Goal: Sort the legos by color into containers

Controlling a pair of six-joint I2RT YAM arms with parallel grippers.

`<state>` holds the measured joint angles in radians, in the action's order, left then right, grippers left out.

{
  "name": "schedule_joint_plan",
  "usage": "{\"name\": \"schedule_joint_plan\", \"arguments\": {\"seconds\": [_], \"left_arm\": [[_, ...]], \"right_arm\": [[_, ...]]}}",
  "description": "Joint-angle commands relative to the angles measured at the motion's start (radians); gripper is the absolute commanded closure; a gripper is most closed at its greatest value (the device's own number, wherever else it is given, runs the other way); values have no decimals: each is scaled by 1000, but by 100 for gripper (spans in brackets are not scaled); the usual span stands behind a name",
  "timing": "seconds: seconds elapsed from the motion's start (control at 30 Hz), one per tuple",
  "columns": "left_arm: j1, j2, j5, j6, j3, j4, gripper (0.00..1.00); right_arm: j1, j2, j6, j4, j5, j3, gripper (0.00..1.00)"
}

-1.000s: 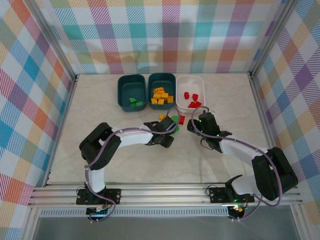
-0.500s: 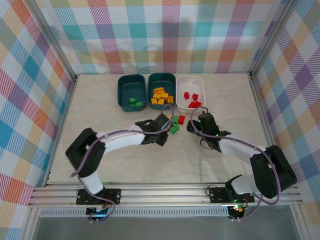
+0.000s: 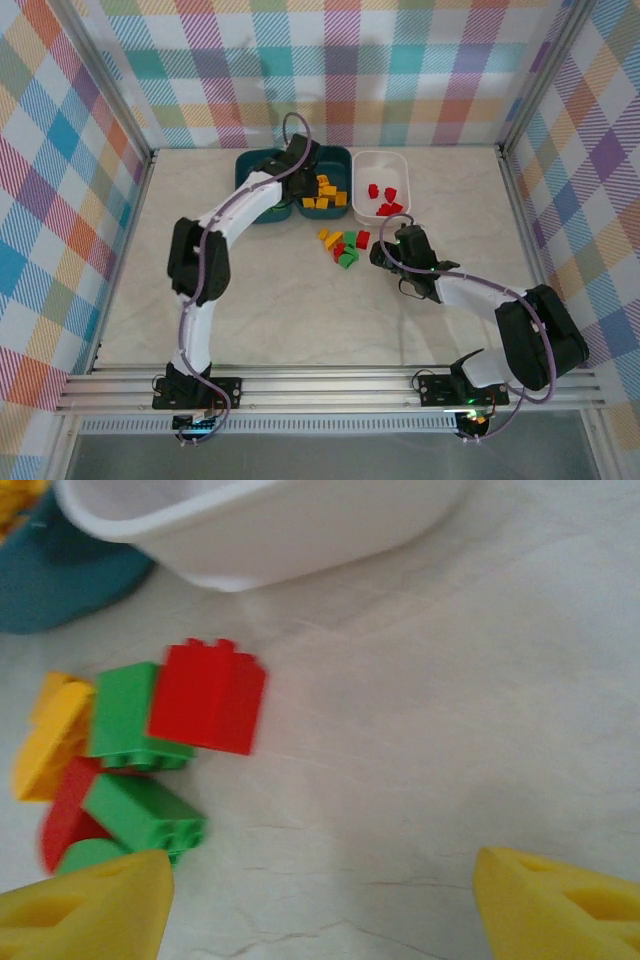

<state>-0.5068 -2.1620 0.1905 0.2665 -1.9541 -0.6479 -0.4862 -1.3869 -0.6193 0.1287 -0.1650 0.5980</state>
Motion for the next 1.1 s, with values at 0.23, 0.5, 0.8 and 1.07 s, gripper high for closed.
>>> {"name": "schedule_joint_plan", "arguments": {"seconds": [0.23, 0.5, 0.8, 1.07], "left_arm": [[-15, -134, -162, 14, -154, -45, 60], [-143, 37, -44, -61, -37, -61, 9], [-329, 284, -52, 68, 492, 182, 23], [-351, 264, -108, 25, 554, 275, 23]], "right_arm": [[-2, 88, 49, 202, 121, -70, 18], [-2, 92, 5, 111, 3, -58, 18], [4, 146, -74, 19, -148, -77, 18], [6, 167, -89, -7, -184, -85, 18]]}}
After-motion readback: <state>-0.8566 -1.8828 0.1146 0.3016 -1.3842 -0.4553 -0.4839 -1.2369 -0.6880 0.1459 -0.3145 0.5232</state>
